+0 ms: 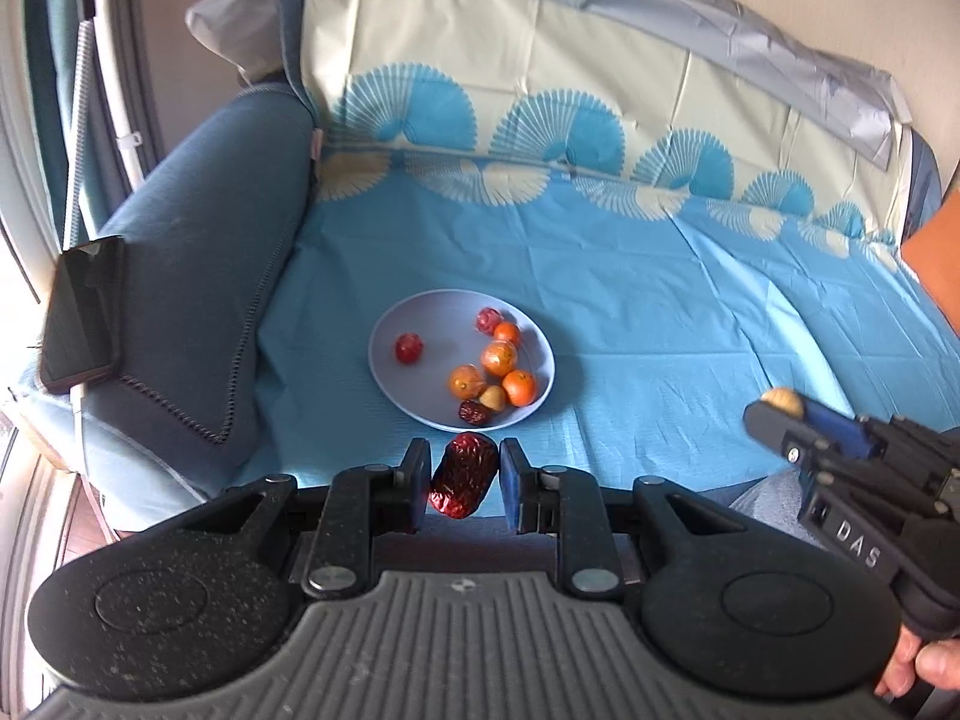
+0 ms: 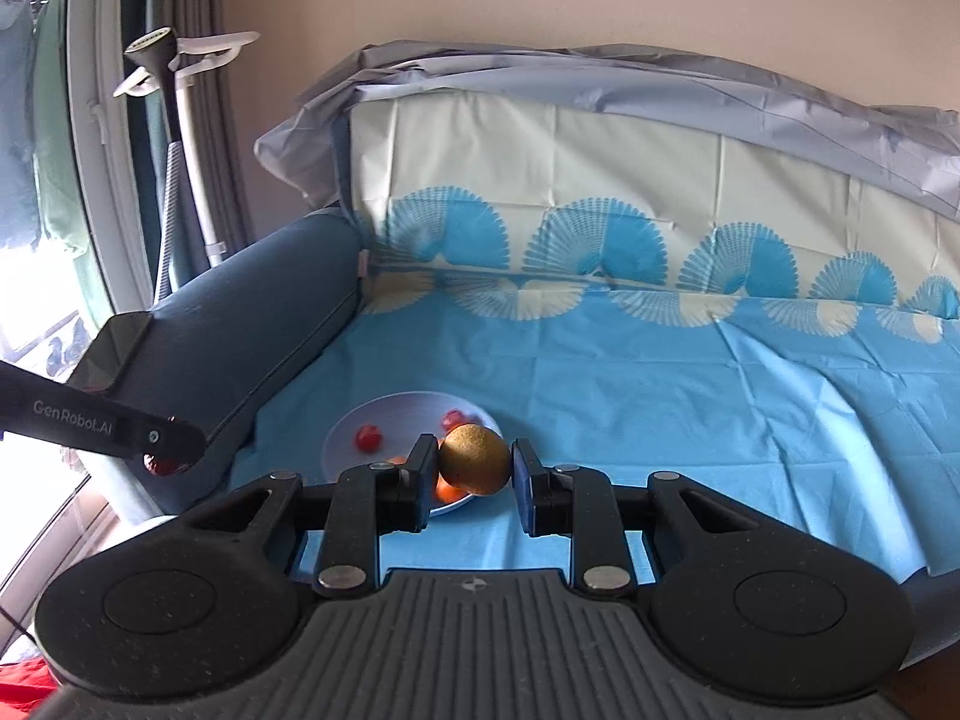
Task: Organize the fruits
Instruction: 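Carry the date and brown fruit to the plate and release both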
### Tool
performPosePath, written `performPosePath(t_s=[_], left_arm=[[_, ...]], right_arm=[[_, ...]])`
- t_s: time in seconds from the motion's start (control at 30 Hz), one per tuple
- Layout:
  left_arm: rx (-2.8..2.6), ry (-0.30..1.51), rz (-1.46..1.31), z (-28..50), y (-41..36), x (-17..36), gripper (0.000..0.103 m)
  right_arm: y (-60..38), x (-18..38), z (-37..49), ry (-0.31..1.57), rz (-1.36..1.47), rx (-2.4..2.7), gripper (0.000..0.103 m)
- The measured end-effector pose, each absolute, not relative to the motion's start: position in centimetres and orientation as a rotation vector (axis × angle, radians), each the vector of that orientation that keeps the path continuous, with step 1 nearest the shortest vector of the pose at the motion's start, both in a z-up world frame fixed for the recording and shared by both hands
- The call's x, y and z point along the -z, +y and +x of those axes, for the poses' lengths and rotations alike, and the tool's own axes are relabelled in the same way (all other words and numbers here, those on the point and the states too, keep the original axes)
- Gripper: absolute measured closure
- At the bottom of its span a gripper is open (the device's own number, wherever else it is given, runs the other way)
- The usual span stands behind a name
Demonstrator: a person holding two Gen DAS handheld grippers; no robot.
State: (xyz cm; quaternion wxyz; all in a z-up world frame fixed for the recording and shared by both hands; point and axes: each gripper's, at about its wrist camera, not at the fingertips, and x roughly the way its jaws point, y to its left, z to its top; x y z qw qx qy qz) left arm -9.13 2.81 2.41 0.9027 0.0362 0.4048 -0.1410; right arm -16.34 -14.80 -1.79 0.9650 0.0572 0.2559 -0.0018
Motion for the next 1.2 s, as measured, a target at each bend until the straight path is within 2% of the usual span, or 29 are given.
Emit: performPosePath(t_s=[0.63, 1.2], left_arm=[[0.256, 0.785, 0.025, -10.8, 5.2, -3.1, 0.076], [0.206, 0.829, 0.077, -5.0, 4.0, -2.3, 0.076]], right_arm=[[-11.8, 0.9, -17.4, 0.501, 0.031, -0.064, 0.075], [-12.3, 2.3, -13.0, 0.56, 0.043, -0.08, 0.075]])
